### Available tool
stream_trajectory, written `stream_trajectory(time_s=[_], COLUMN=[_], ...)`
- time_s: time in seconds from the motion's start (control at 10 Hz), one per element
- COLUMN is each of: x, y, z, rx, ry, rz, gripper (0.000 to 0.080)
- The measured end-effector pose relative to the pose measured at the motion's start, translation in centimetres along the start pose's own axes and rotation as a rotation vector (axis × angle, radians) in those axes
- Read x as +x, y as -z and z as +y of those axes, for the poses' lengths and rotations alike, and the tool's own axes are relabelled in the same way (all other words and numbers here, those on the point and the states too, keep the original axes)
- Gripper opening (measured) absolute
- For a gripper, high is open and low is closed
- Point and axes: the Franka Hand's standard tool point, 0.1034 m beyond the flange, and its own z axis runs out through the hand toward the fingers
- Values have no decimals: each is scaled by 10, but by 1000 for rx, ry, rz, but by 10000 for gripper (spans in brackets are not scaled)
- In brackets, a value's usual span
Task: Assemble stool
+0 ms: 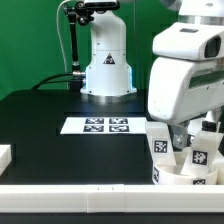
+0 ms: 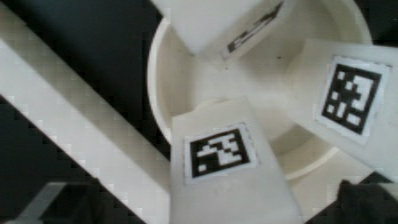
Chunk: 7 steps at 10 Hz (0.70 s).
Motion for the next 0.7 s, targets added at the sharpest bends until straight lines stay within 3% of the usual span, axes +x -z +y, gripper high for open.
stream_trajectory(time_s=[0.3,0.4,0.5,0.6,0.7], x=[-1,-2,-2,-2,-3], y=[-4,-4,-4,-4,-4], z=[-1,0,0,0,1], rx=[3,3,3,3,3], ry=[-9,-11,-29,-57,-58], rz=[-6,-6,-6,-6,-6], gripper=[647,493,493,341,341])
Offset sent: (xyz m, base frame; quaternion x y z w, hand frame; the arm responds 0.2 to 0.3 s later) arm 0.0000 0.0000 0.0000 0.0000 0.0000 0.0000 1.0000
